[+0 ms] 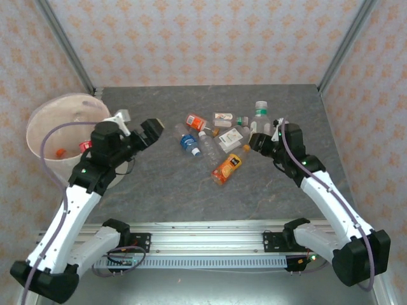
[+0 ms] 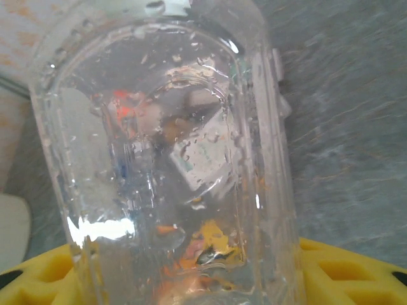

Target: Put the plastic bottles in the bin

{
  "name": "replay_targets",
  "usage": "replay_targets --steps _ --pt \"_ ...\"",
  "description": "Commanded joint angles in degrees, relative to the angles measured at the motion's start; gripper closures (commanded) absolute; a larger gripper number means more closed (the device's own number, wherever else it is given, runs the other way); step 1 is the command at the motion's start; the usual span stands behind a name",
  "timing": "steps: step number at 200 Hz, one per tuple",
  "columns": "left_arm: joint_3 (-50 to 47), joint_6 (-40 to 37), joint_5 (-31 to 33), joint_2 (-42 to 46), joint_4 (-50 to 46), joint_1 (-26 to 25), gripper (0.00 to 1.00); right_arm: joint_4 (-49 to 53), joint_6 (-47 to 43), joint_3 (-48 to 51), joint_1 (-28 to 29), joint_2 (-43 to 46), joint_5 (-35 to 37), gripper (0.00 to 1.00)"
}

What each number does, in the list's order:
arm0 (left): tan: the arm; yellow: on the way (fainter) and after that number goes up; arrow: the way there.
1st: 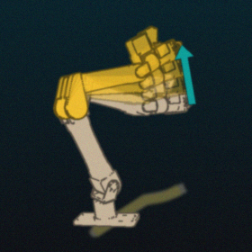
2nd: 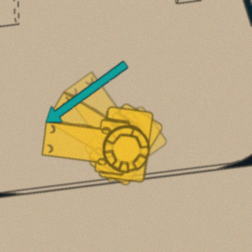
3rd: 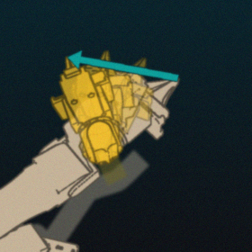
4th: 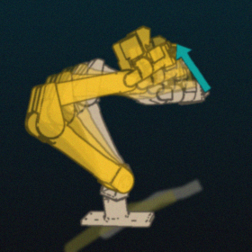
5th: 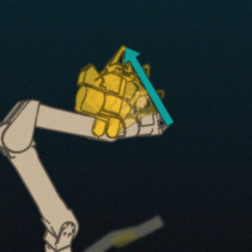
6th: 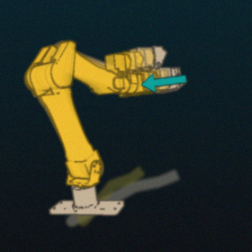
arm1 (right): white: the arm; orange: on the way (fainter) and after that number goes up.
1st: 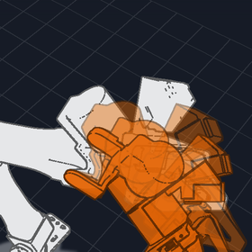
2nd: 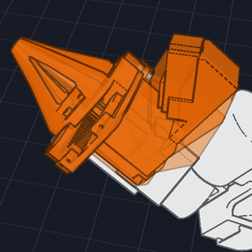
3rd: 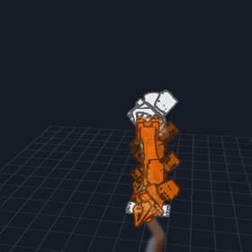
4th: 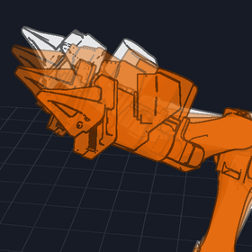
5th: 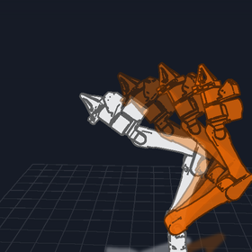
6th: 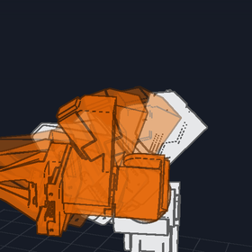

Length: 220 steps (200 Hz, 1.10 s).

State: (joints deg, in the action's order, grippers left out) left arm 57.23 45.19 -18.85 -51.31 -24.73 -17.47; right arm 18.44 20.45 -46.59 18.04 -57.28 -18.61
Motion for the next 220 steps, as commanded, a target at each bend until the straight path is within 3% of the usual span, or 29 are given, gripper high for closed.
replay_targets --steps 1,46,80,119,166,220 --pt "3.0 0.2 5.7 -4.0 4.5 -6.4 0.00 -6.6 3.1 1.3 2.7 1.1 -3.7 0.70" --pt "9.6 -0.9 6.3 -16.6 7.7 -15.7 0.00 -9.3 1.2 -0.4 8.8 -1.1 -5.8 0.71" --pt "11.4 1.4 0.8 -21.2 13.5 -16.3 0.00 -9.4 0.2 -1.9 13.3 -2.2 -5.7 0.71" --pt "15.7 0.7 -1.8 -25.6 11.3 -17.0 0.00 -9.3 -0.4 -2.8 16.9 -3.0 -6.8 0.71" --pt "20.8 -3.5 3.1 -29.1 5.1 -19.5 0.08 -7.3 -2.2 -5.9 19.1 -5.6 -11.4 0.71" --pt "21.1 -1.5 11.7 -30.5 3.3 -19.6 0.14 -7.2 -3.1 -6.8 20.4 -6.4 -13.5 0.71"
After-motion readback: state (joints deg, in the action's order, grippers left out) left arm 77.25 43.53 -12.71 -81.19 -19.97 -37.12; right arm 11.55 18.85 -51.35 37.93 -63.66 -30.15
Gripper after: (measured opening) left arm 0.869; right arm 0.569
